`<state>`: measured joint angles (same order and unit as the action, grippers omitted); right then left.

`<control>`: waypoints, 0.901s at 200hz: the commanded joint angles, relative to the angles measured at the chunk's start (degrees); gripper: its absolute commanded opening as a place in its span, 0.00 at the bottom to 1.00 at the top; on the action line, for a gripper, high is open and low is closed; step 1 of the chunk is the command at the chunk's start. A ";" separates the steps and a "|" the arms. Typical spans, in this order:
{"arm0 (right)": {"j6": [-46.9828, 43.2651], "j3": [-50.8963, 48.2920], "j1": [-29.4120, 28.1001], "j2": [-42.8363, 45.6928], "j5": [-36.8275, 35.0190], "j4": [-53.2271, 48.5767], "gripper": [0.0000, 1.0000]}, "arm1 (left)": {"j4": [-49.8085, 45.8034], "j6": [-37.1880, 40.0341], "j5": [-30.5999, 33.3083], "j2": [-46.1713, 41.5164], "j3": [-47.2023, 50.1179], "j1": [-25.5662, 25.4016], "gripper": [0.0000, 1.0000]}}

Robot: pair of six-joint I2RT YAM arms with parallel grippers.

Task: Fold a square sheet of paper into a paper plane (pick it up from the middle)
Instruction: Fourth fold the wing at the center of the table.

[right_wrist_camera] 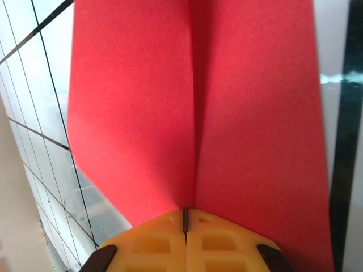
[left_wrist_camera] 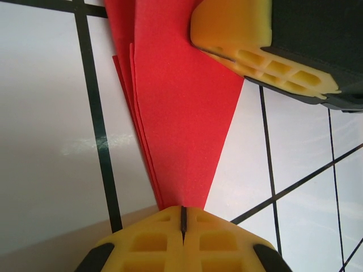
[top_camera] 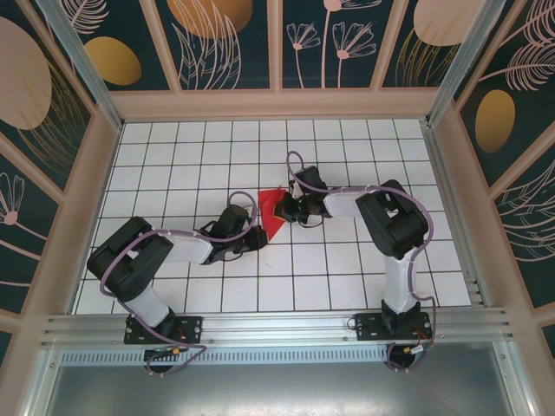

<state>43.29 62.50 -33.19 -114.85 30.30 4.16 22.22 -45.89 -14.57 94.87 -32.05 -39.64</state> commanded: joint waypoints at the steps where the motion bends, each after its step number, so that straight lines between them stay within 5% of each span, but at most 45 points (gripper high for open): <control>1: -3.09 2.02 1.51 -3.23 -7.93 -2.27 0.00 | -8.72 1.61 -2.13 -0.49 0.28 -0.43 0.00; 96: 12.08 -10.47 -6.02 6.83 -10.00 1.19 0.00 | -0.08 -1.81 2.88 -8.57 -1.08 -0.35 0.12; 180: 9.40 -8.52 -6.32 8.61 -8.26 3.31 0.00 | -0.25 -1.59 0.13 0.21 -1.97 -0.32 0.00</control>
<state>54.72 52.99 -39.48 -107.70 22.06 8.84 23.11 -47.92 -14.52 93.49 -32.64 -39.70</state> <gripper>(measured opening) 0.069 0.070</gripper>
